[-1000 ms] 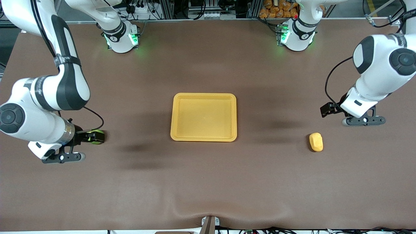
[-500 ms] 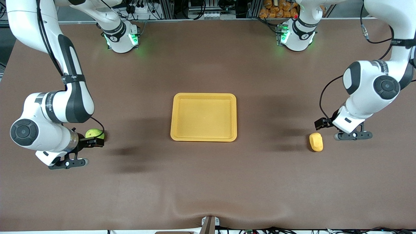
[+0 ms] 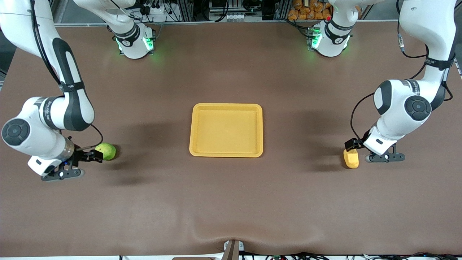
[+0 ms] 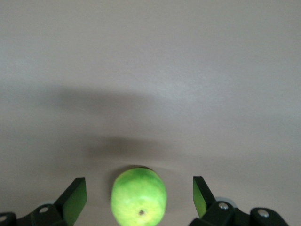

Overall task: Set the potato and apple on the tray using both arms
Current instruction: 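Lower and close the right gripper on the apple while the left grasps the potato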

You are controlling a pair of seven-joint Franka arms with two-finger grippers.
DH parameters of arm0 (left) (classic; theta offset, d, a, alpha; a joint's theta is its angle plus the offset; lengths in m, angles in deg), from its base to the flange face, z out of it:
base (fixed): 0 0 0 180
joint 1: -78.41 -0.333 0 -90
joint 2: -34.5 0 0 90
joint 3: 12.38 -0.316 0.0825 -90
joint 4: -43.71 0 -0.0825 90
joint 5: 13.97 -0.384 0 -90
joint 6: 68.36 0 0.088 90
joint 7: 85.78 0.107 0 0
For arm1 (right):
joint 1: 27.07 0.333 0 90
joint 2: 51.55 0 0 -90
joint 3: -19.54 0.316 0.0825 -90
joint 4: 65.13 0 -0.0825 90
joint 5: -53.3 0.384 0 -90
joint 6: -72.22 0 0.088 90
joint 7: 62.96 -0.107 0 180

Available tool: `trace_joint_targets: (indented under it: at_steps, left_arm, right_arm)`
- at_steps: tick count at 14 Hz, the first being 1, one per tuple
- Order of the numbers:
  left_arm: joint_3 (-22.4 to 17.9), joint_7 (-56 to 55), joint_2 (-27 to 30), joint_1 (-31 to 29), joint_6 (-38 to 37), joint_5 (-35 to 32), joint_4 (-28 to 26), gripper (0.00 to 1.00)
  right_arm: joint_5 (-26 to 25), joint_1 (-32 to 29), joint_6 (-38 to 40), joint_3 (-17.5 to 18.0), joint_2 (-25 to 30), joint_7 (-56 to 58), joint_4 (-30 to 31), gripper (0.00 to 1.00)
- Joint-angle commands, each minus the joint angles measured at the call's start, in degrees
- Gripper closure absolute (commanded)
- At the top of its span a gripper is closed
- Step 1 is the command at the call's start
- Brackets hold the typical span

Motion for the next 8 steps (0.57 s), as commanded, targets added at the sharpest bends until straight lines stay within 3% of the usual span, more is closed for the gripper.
trace_joint_targets:
  at_steps: [1,7,8]
  left_arm:
    - [-0.04,-0.07,-3.59,-0.38,0.90,-0.98,3.08,0.00]
    - [-0.75,-0.16,-9.05,-1.26,1.95,-1.07,8.27,0.00]
    - [-0.75,-0.25,-9.58,-1.35,1.95,-1.07,8.71,0.00]
  right_arm:
    - [-0.61,-1.64,-6.24,0.83,6.60,1.19,10.68,0.00]
    - [0.44,-4.46,-8.28,1.00,6.62,3.39,14.74,0.00]
    - [2.97,-4.46,-8.28,1.00,6.44,3.47,14.92,0.00]
